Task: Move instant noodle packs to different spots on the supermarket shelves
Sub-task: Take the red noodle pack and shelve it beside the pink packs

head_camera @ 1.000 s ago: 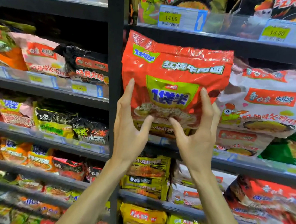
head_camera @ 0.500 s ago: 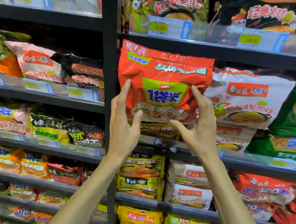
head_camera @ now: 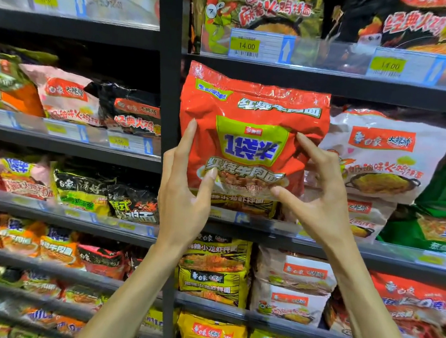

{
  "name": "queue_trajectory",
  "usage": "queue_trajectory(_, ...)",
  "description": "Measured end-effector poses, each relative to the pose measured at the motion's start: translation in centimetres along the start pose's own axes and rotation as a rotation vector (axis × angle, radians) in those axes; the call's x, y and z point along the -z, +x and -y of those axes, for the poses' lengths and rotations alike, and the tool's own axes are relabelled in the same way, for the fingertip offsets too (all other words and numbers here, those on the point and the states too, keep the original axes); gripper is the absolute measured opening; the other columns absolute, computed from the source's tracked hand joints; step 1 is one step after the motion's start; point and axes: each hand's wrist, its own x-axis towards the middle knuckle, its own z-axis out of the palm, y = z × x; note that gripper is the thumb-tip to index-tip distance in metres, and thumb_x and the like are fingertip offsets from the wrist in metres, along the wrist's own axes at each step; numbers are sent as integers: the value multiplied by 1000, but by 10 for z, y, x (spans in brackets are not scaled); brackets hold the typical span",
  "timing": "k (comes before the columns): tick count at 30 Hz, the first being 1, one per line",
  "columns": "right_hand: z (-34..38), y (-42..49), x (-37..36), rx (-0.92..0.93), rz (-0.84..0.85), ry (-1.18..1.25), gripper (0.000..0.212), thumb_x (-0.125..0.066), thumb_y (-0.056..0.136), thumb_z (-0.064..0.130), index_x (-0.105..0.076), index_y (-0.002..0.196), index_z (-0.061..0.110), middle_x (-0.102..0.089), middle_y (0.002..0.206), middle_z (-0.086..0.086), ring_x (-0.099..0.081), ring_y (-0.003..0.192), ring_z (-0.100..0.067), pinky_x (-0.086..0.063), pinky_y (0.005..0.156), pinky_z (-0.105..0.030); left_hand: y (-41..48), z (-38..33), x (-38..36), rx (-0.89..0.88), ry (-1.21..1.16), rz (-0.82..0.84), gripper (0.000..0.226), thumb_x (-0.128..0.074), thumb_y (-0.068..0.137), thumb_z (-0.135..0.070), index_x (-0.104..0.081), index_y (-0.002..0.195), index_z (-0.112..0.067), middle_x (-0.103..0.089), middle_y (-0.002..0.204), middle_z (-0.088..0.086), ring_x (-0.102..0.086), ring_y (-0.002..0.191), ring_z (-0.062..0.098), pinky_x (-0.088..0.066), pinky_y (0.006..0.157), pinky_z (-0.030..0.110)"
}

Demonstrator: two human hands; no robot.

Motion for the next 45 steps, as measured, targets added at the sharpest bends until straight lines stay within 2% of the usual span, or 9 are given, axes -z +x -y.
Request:
queue_trajectory(4,4,0,3,-24,-10,56,82,-84,77,8,-43,147,21,-46,127,0,-46,119,9,-39,96,-4,-2,-6,3,-5,-3,-9,71,-67,99,-12,-32,159,-25,-46,122,-20,-53,110,-10,-43,92,7)
queue_trajectory(10,5,-9,1,-25,-26,95,88,-80,79,19,-33,151,37,-43,125,15,-51,119,-5,-45,100,-17,-12,-10,4,-34,-35,-37,70,-67,97,-1,-34,157,-16,-39,130,-33,-39,121,-28,-37,97,0)
queue_trajectory(22,6,-13,9,-39,-43,131,89,-82,75,19,-37,148,40,-45,129,18,-56,118,-10,-49,95,-20,-23,-22,7,-29,-57,-55,73,-71,95,-6,-34,154,-30,-38,132,-48,-44,124,-21,-41,98,6)
queue_trajectory(25,2,-4,14,-64,-27,155,97,-88,73,16,-34,151,38,-47,135,16,-58,117,-6,-51,92,-18,-21,-26,4,-31,-40,-95,73,-73,94,-9,-38,154,-30,-40,132,-45,-50,122,-11,-47,97,16)
queue_trajectory(28,-2,1,20,-109,-21,164,110,-90,69,26,-22,153,48,-42,151,1,-51,132,-22,-49,104,-46,-23,-30,0,-15,-56,-125,73,-75,93,-12,-40,154,-30,-43,132,-40,-55,121,1,-54,94,27)
queue_trajectory(30,-1,1,22,-126,-23,172,113,-89,68,26,-20,153,49,-37,156,-1,-47,137,-22,-46,106,-55,-27,-32,1,-5,-63,-130,73,-75,93,-13,-40,154,-32,-45,132,-36,-57,120,4,-55,93,28)
queue_trajectory(33,2,-5,19,-141,-60,197,111,-89,67,24,-23,154,45,-38,155,1,-47,136,-20,-45,107,-53,-33,-36,5,12,-68,-135,74,-76,92,-12,-41,154,-31,-50,130,-25,-60,117,9,-55,90,26)
queue_trajectory(38,9,-13,15,-153,-68,275,97,-87,63,38,-37,146,42,-49,142,18,-58,122,-10,-54,96,-32,-44,-41,12,64,-62,-144,75,-76,91,-12,-41,151,-39,-49,127,-36,-59,115,-1,-58,90,38)
queue_trajectory(45,10,-14,21,-149,-9,231,96,-87,60,44,-43,143,32,-52,139,18,-54,127,-16,-50,98,-56,-53,-44,19,122,-98,-159,72,-76,91,-10,-45,152,-34,-52,135,-27,-61,122,13,-59,91,46)
